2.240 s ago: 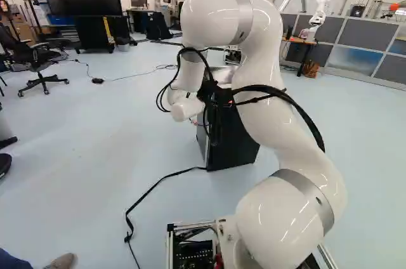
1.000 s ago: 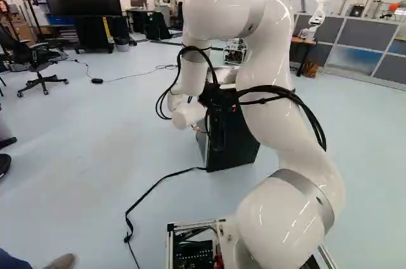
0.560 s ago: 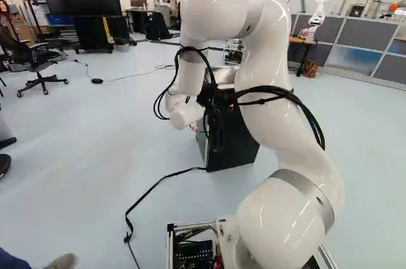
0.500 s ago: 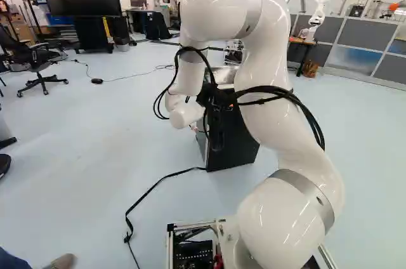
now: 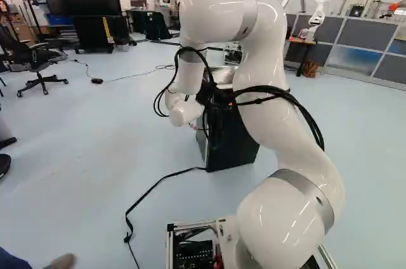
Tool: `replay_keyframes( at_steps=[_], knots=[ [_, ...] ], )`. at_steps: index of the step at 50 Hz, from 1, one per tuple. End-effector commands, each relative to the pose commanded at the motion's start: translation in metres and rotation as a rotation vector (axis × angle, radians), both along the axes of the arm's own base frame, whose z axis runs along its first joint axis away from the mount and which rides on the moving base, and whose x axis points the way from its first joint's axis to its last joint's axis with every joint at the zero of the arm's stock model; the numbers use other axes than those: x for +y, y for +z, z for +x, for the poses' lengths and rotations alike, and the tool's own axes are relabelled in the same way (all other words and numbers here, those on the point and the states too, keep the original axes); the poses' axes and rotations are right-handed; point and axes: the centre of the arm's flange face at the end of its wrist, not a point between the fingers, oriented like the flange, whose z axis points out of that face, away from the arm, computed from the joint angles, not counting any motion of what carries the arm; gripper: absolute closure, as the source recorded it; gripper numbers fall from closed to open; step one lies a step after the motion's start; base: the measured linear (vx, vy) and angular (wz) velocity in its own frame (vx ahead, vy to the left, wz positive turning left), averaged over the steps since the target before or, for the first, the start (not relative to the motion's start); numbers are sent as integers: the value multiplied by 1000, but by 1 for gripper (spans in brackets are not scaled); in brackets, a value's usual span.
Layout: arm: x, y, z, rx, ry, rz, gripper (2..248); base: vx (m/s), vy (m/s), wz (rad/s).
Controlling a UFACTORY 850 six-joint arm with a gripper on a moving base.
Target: Grab a drink from the fridge
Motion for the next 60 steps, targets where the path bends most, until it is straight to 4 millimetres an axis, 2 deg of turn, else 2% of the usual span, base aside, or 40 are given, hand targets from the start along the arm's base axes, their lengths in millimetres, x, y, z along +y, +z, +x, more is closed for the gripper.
replay_keyframes(
  at_steps=[15,27,39,60],
  knots=[
    [-4,-1,8,-8,-14,4,3,0,0,0],
    [-20,0,1,4,-39,-2,3,0,0,0],
    [-33,2,-18,28,-50,-12,3,-4,-6,-10],
    [-36,5,-65,78,-17,-34,3,0,0,0]
  ],
)
